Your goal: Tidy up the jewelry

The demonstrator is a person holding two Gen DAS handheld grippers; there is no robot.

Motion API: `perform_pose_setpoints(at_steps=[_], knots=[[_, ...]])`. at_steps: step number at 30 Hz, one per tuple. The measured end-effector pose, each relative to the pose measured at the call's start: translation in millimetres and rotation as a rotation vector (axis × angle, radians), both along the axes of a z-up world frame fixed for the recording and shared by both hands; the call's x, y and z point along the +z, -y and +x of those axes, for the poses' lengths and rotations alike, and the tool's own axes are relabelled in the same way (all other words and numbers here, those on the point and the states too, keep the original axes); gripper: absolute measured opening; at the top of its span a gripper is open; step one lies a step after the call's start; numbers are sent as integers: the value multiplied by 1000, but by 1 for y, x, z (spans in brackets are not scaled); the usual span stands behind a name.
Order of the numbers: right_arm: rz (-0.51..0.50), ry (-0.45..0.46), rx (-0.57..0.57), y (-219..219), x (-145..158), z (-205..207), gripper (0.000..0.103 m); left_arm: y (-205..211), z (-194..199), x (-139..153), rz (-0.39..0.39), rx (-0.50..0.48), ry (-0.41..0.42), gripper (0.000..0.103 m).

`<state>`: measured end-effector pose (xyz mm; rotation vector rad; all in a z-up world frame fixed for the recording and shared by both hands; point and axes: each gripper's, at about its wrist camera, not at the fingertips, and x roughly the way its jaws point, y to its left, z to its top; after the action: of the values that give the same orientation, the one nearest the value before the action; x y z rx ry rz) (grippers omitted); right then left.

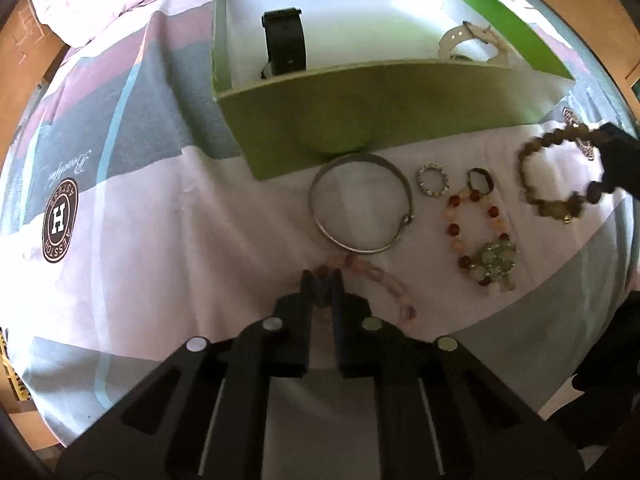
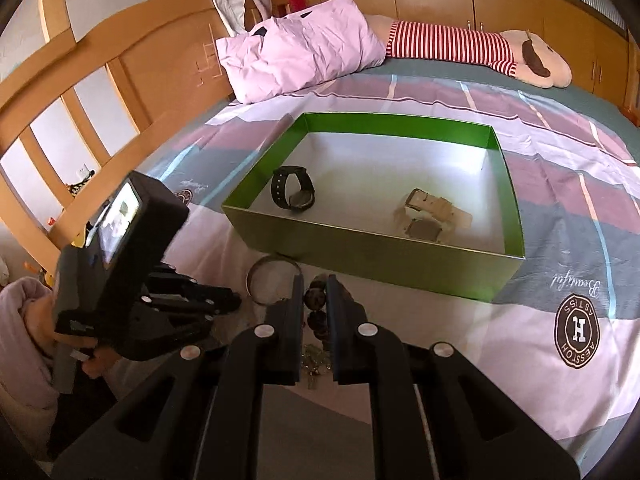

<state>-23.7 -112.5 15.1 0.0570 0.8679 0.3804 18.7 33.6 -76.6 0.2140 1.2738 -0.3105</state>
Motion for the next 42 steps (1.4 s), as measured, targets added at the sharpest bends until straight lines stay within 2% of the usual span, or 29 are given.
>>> perform_pose_setpoints(at_steps=[2,4,8,10,12,15,18,19,20,21,22,23,25,28,32,33,36,42], knots=[[4,11,-8,2,4,0,10,-1,-3,13,-33,0,18,7],[14,39,-13,4,13,-1,10,-6,-10,38,-107,-14,55,7],[31,131,-38,11,40,4,10,-10,-7,102,-267,-24,168,7],[51,160,-62,15,52,15,10,-12,4,124,-316,-18,211,7],[66,182,-91,22,60,30,10,-7,18,137,-324,-9,251,7],[82,148,-138,32,53,55,10,6,49,132,-335,9,227,7],[72,99,-166,35,36,75,11,17,72,109,-296,32,196,8],[67,84,-170,35,30,78,19,20,80,100,-282,32,184,9],[68,64,-173,36,24,81,27,22,82,92,-269,30,169,15],[75,46,-180,39,20,81,45,21,79,87,-265,26,156,22],[101,33,-190,43,19,78,50,22,76,83,-265,19,149,37],[123,22,-188,48,20,74,50,24,70,85,-260,8,162,41],[124,1,-182,54,23,63,50,23,58,89,-236,-17,186,41],[59,-47,-163,61,20,39,50,22,31,87,-220,-32,167,42],[-100,-111,-151,65,-5,9,50,25,-7,58,-214,-54,105,41],[-127,-154,-149,67,-16,1,50,27,-16,50,-209,-57,89,41],[-142,-225,-137,73,-38,-14,43,42,-32,36,-216,-86,65,38],[-194,-284,-109,67,-63,-20,43,69,-38,19,-210,-137,47,40]])
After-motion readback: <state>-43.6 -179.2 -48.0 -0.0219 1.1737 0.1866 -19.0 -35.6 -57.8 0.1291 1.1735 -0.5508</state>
